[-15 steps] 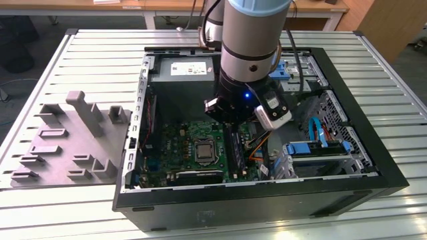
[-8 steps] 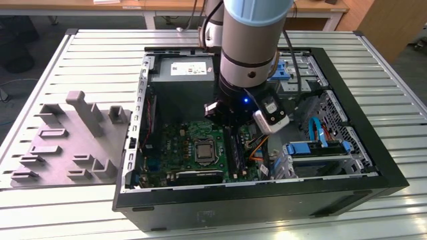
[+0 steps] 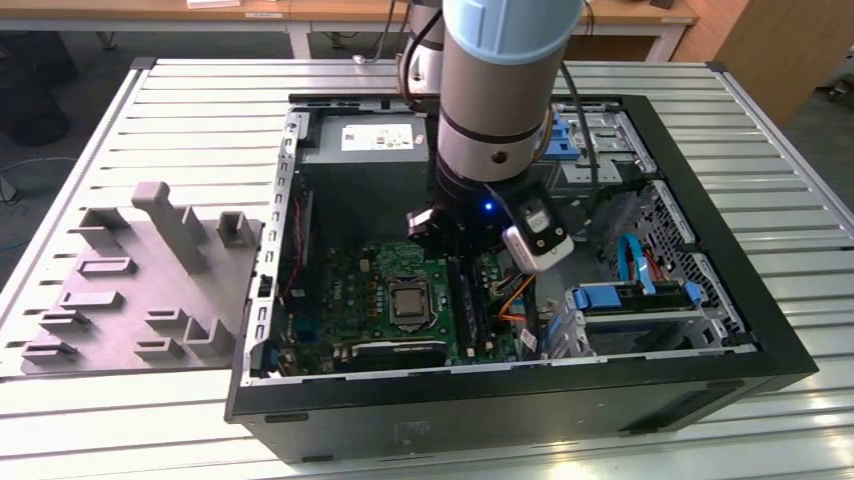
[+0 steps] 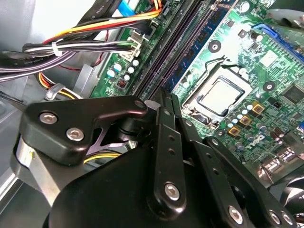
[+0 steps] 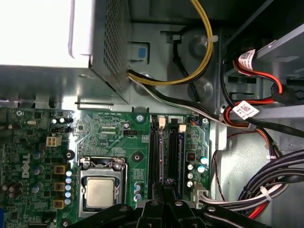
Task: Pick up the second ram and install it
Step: 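Insert the second ram into the second slot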
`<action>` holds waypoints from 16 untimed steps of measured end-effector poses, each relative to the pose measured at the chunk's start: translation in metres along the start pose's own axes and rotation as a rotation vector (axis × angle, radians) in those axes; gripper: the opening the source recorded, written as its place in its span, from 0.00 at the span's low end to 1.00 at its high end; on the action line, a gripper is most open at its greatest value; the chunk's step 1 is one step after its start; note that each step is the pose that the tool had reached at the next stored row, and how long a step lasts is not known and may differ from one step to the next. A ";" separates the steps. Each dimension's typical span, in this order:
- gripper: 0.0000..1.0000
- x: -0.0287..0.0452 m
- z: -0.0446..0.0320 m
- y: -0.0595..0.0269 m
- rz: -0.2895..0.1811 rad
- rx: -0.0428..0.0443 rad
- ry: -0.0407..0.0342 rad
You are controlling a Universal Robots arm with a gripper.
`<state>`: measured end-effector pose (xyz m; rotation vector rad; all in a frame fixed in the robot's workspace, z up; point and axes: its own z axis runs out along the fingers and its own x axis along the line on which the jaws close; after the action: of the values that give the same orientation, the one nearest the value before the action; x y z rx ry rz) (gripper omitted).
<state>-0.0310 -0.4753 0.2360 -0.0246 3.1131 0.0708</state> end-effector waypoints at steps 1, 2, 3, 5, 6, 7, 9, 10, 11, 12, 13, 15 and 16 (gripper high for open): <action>0.12 0.0002 0.0003 0.0002 0.000 0.0000 0.0000; 0.12 0.0004 0.0007 0.0005 0.000 -0.0003 -0.0001; 0.12 0.0006 0.0011 0.0010 0.000 -0.0006 -0.0001; 0.12 0.0008 0.0019 0.0016 0.000 -0.0011 -0.0001; 0.12 0.0008 0.0022 0.0018 0.000 -0.0011 -0.0001; 0.12 0.0010 0.0029 0.0019 0.000 -0.0010 -0.0001; 0.12 0.0018 0.0053 0.0018 0.000 -0.0012 -0.0001; 0.12 0.0020 0.0061 0.0018 0.000 -0.0012 -0.0002; 0.12 0.0022 0.0063 0.0017 0.000 -0.0010 0.0000; 0.12 0.0024 0.0064 0.0017 0.000 -0.0009 0.0000; 0.12 0.0026 0.0067 0.0017 0.000 -0.0011 -0.0001; 0.12 0.0027 0.0077 0.0017 0.000 -0.0017 -0.0002; 0.12 0.0027 0.0081 0.0017 0.000 -0.0024 -0.0001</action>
<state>-0.0335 -0.4733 0.2279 -0.0247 3.1129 0.0745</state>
